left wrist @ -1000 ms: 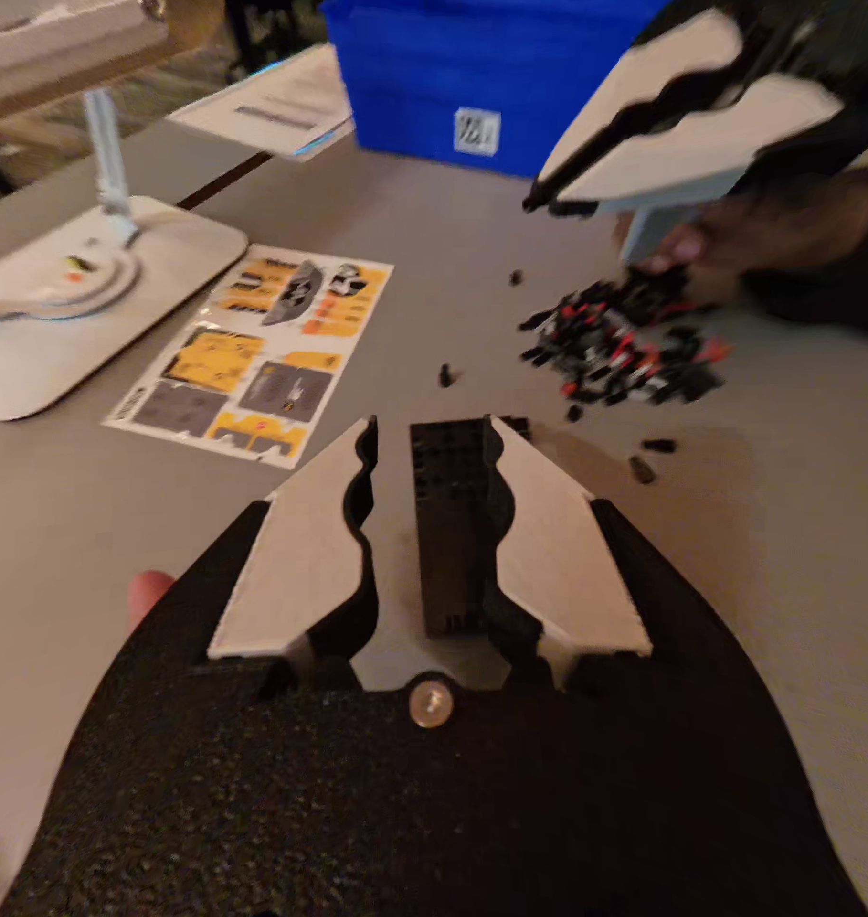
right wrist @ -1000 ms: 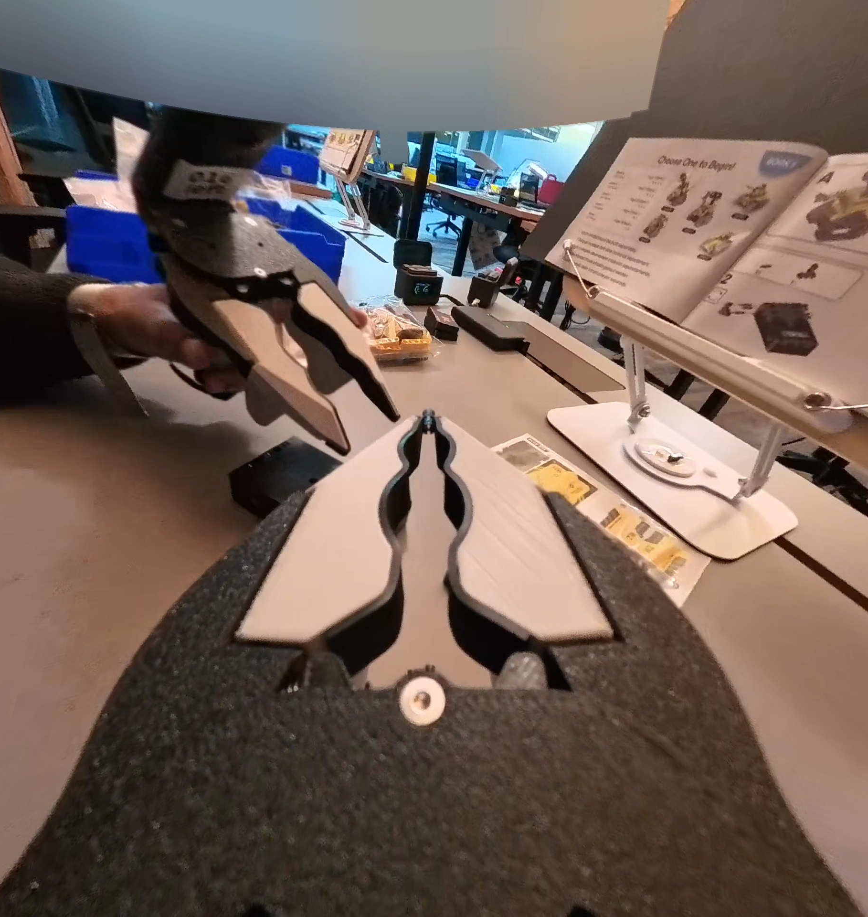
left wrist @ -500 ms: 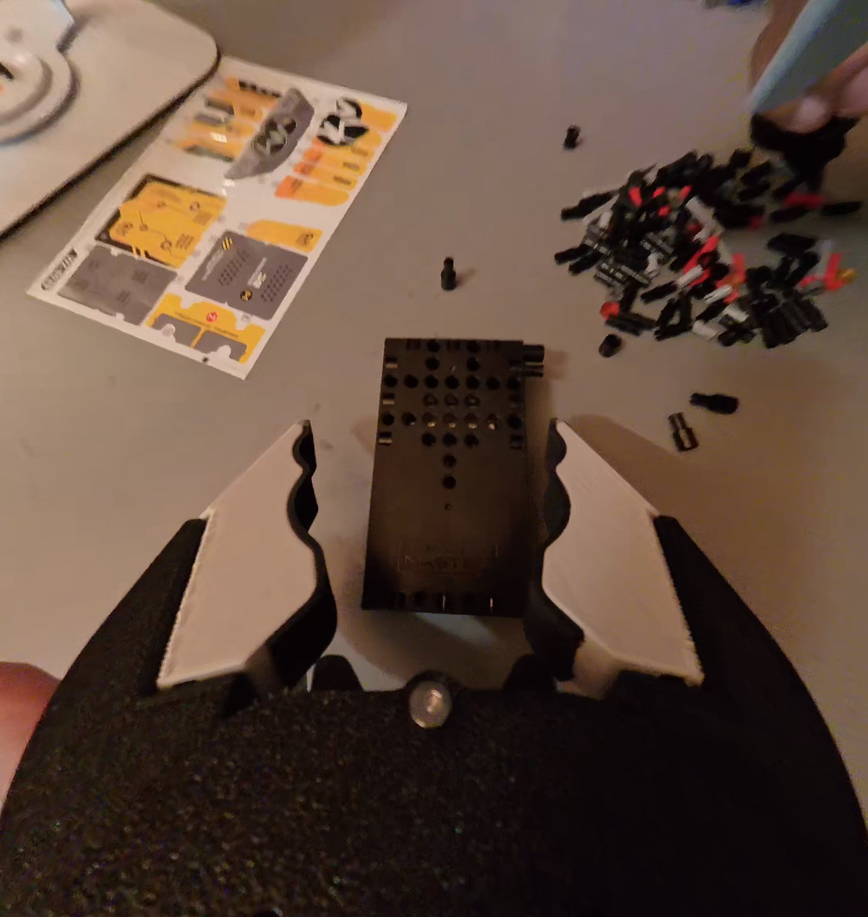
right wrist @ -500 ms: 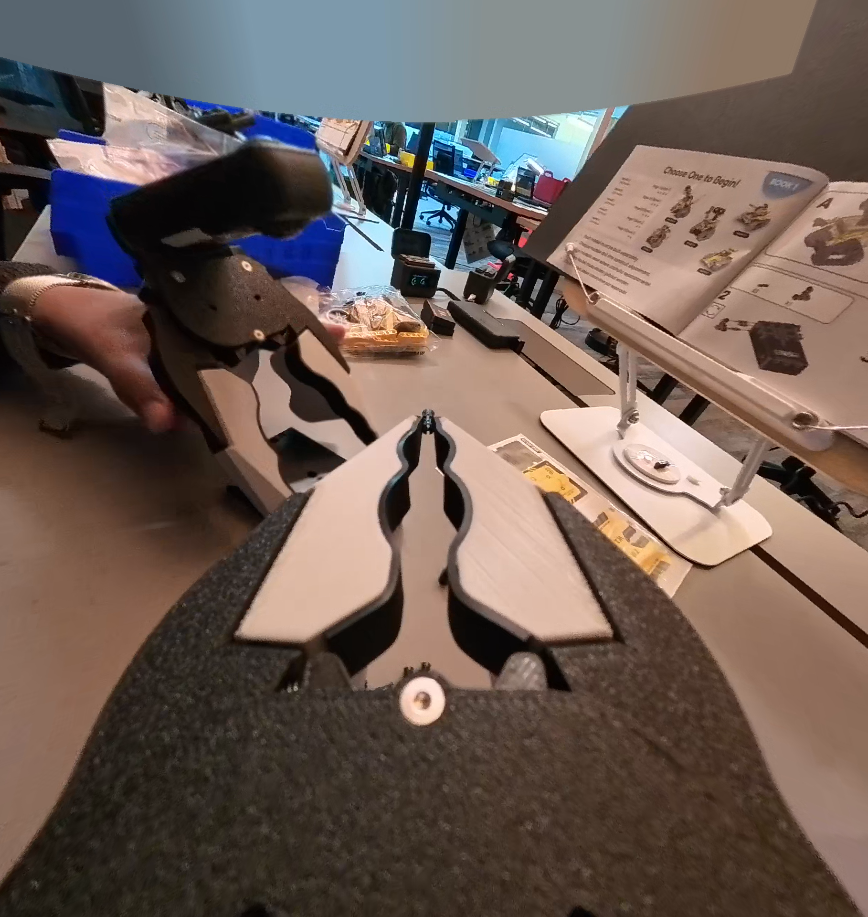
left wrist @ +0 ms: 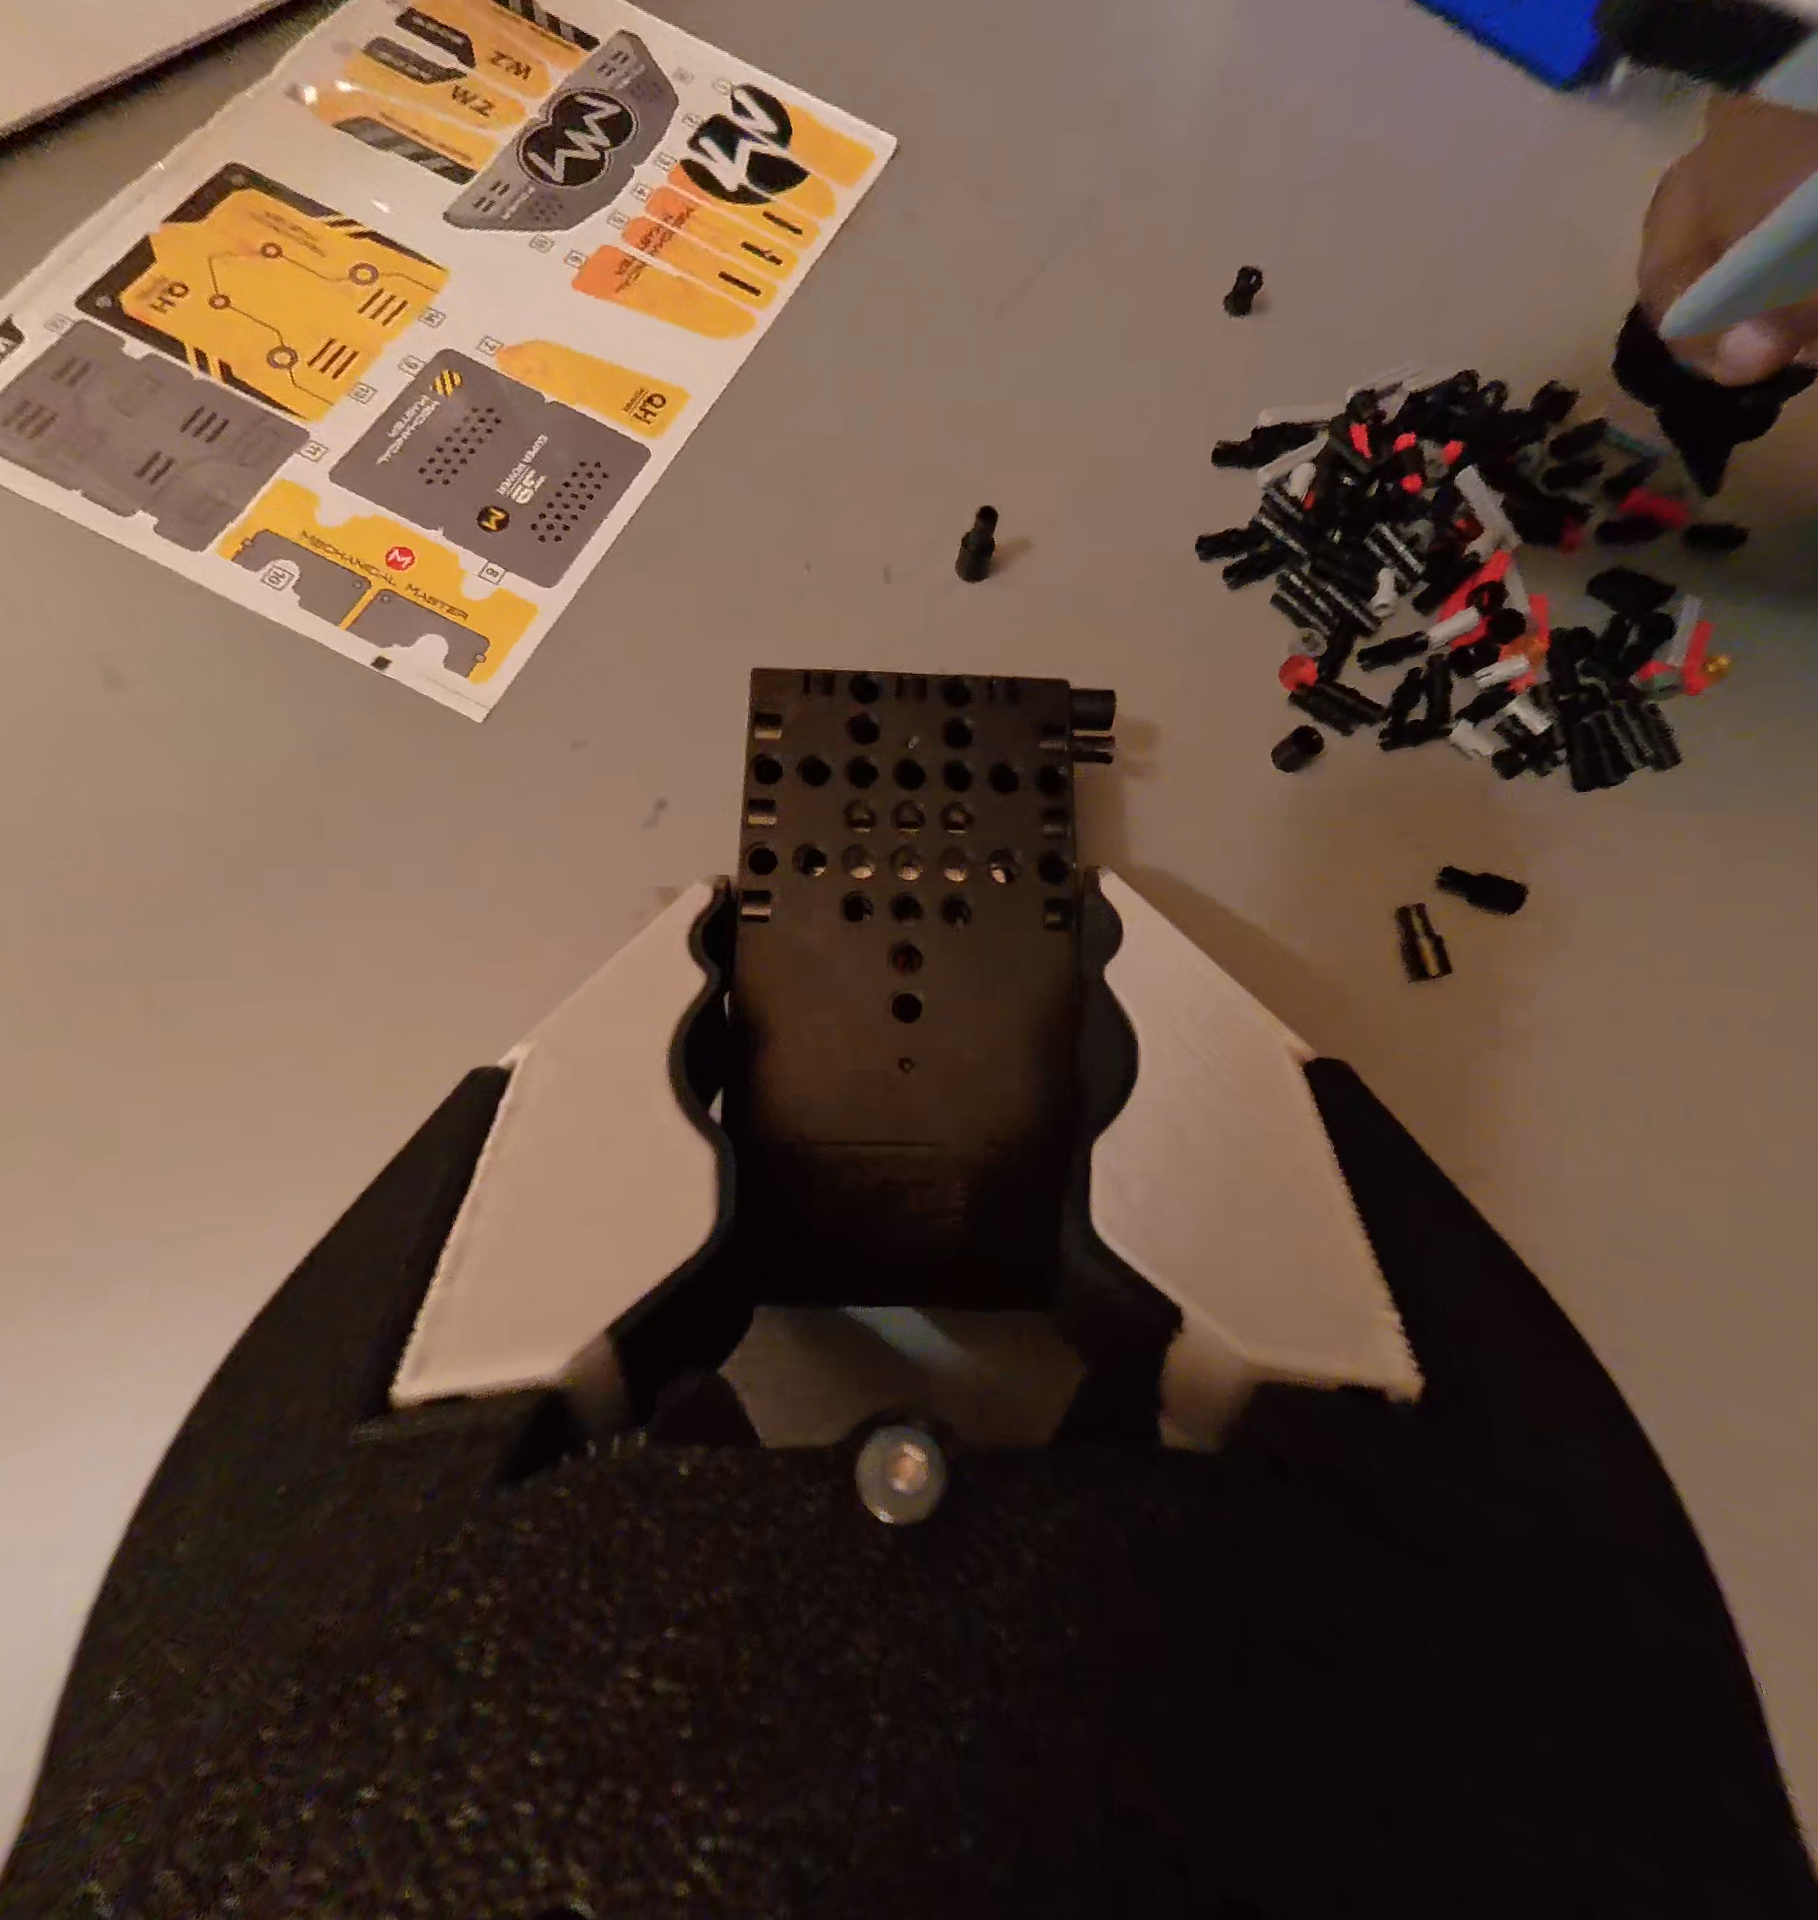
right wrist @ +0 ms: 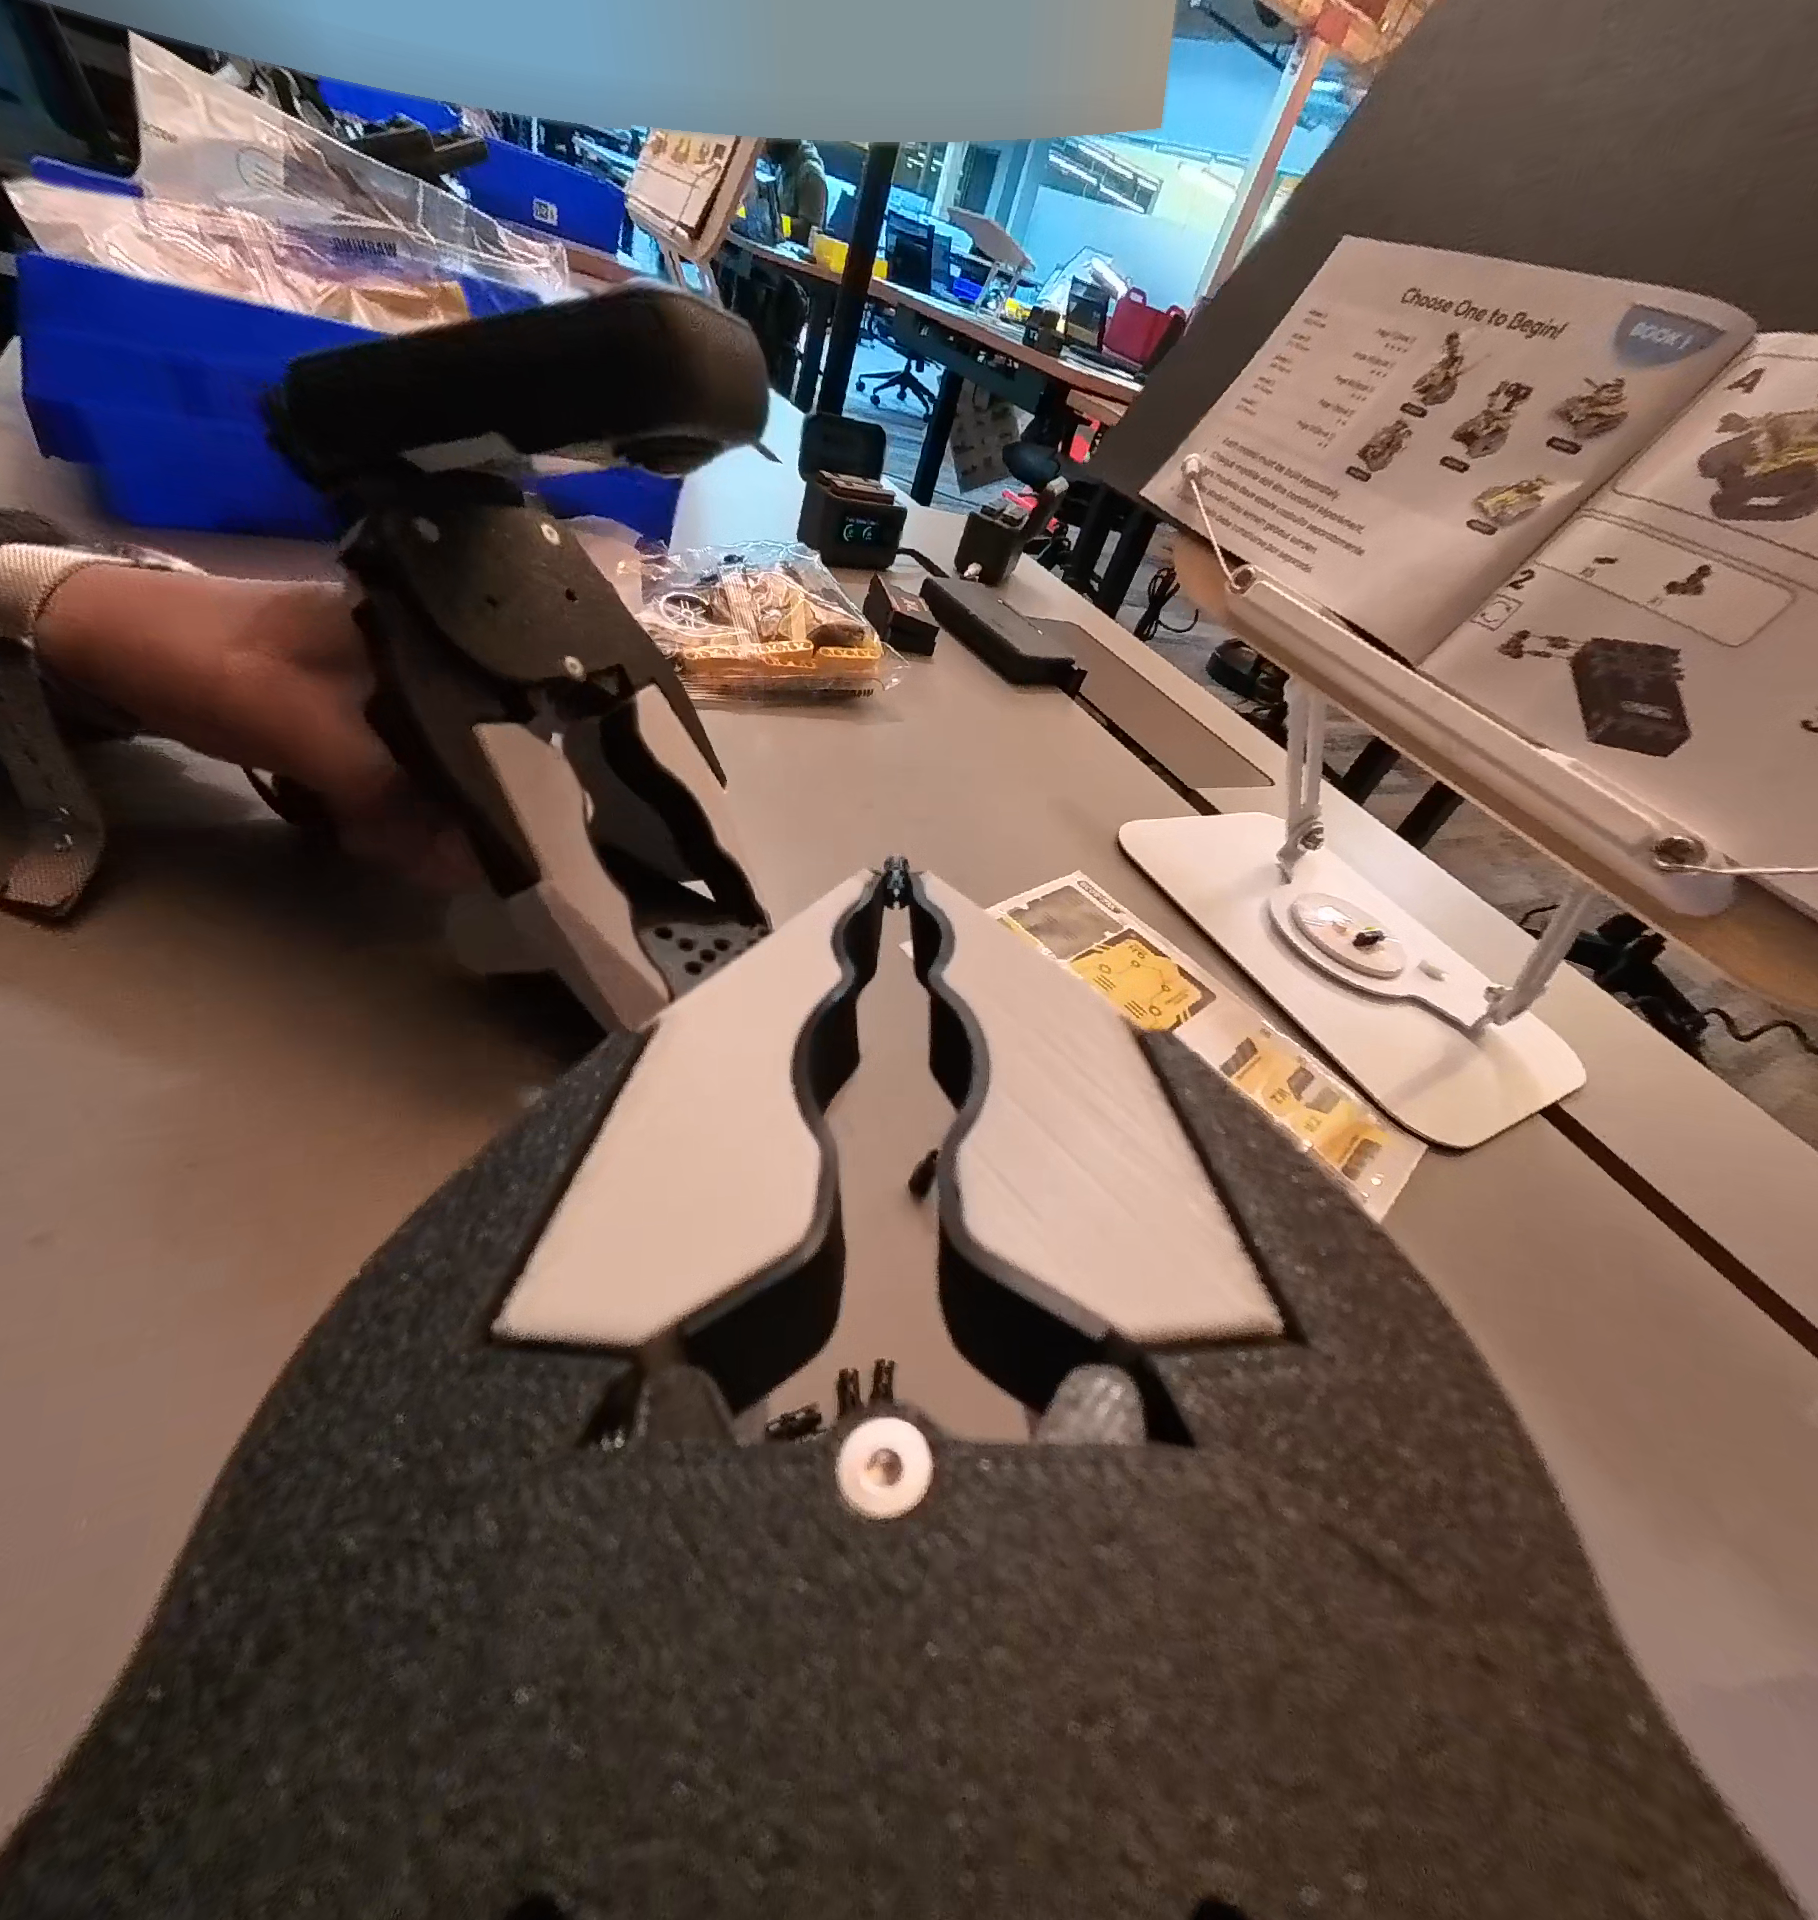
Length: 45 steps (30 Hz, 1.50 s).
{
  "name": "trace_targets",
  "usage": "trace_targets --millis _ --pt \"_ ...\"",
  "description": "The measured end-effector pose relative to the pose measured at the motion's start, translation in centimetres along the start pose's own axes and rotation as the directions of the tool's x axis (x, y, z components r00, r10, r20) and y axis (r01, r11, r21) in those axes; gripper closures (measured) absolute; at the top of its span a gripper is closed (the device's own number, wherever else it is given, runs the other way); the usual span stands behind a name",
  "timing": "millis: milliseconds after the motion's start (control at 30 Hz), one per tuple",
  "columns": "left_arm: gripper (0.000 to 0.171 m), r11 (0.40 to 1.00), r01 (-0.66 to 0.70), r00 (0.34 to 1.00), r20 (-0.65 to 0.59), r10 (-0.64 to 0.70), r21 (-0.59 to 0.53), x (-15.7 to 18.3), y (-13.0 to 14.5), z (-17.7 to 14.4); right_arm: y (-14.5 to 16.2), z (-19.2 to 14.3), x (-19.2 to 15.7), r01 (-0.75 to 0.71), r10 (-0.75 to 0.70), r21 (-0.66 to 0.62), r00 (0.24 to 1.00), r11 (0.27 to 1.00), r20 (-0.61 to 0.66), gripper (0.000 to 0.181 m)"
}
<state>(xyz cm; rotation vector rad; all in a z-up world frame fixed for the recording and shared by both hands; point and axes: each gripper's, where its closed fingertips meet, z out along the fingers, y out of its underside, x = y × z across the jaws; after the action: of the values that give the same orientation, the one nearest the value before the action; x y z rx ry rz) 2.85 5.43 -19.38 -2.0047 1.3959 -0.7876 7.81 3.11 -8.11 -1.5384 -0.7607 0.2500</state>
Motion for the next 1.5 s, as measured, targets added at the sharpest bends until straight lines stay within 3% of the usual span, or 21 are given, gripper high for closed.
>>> trace_targets --millis 200,333,567,733,900,1167,1500 --pt "0.106 0.959 0.28 0.938 -0.227 -0.263 0.048 -0.1 -1.0 -0.9 0.4 0.1 -0.6 0.143 -0.145 -0.065 0.989 0.988 -0.024 0.177" --pt "0.106 0.92 0.39 0.878 -0.322 -0.354 0.051 -0.3 -1.4 -1.3 1.4 0.7 -1.6 0.212 -0.214 -0.123 0.977 0.969 0.0 0.176" --pt "0.106 0.921 0.387 0.869 -0.347 -0.353 0.032 -1.0 -2.3 -0.5 2.2 1.1 0.1 0.222 -0.23 -0.17 0.973 0.96 -0.033 0.177" --pt "0.106 0.895 0.445 0.811 -0.434 -0.393 0.019 -1.3 -4.1 0.1 1.4 1.7 2.5 0.261 -0.279 -0.206 0.958 0.943 -0.062 0.176" --pt "0.106 0.905 0.425 0.808 -0.452 -0.378 0.002 -0.7 -3.9 0.7 2.2 2.0 2.4 0.265 -0.283 -0.204 0.957 0.942 -0.066 0.176" --pt "0.106 0.863 0.505 0.727 -0.532 -0.434 -0.013 -0.7 -4.1 0.0 3.0 1.5 2.0 0.224 -0.238 -0.184 0.97 0.957 -0.058 0.177" --pt "0.106 0.859 0.511 0.717 -0.543 -0.437 -0.016 -0.7 -4.1 -0.1 3.6 1.4 2.0 0.239 -0.251 -0.183 0.967 0.953 -0.045 0.177"
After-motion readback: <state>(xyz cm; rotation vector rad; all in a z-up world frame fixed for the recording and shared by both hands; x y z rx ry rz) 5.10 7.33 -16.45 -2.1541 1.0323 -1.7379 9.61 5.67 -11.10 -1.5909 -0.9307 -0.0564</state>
